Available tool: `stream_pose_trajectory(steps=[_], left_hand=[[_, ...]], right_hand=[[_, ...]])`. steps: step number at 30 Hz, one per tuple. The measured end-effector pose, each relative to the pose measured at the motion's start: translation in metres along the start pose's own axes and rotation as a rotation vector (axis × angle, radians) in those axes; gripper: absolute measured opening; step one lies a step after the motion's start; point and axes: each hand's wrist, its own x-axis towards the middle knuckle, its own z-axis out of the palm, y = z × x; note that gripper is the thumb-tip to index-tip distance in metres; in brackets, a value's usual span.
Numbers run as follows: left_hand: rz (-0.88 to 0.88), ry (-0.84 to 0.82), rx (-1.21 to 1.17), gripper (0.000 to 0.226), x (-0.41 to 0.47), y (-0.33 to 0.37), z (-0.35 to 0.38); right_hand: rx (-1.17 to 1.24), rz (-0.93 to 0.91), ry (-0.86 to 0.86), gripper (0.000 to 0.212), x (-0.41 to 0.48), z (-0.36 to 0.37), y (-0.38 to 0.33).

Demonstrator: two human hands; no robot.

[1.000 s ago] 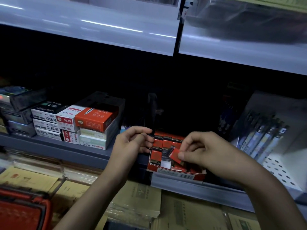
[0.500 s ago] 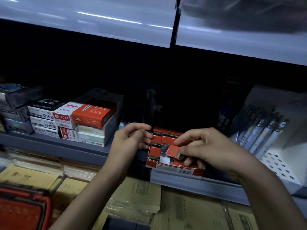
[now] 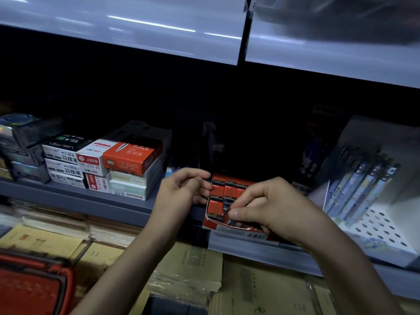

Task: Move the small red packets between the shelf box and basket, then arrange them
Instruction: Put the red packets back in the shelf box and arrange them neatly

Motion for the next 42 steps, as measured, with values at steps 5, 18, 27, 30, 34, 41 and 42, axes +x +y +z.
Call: stream_pose_trajectory(steps=[5,18,27,30,34,41,42], left_hand=[[0.004,-0.007,-0.001,0.022,-0.001,0.001,0.000],[0.008,-0.003,0.009,0.021,-0.001,0.000,0.002],[0.032,0.005,0.032,0.022,-0.001,-0.002,0.003],[0.030,0.004,0.029,0.023,0.000,-0.002,0.001],[0.025,0.003,0.021,0.023,0.002,-0.005,0.001],[0.034,0.000,0.020,0.023,0.002,-0.005,0.001],[0.036,0.000,0.021,0.022,0.002,-0.005,0.001]], right_hand=[[0.004,0.007,0.009,0.015,0.001,-0.001,0.001],[-0.139,-0.001,0.011,0.016,0.003,0.007,0.006],[-0.265,-0.040,0.107,0.010,0.005,0.006,0.007],[-0.293,-0.020,0.173,0.014,0.000,-0.015,0.012],[-0.343,0.024,0.150,0.012,-0.001,-0.020,0.014],[-0.526,0.086,0.119,0.018,0.002,-0.010,0.005],[-0.577,0.083,0.122,0.018,0.003,-0.009,0.004]])
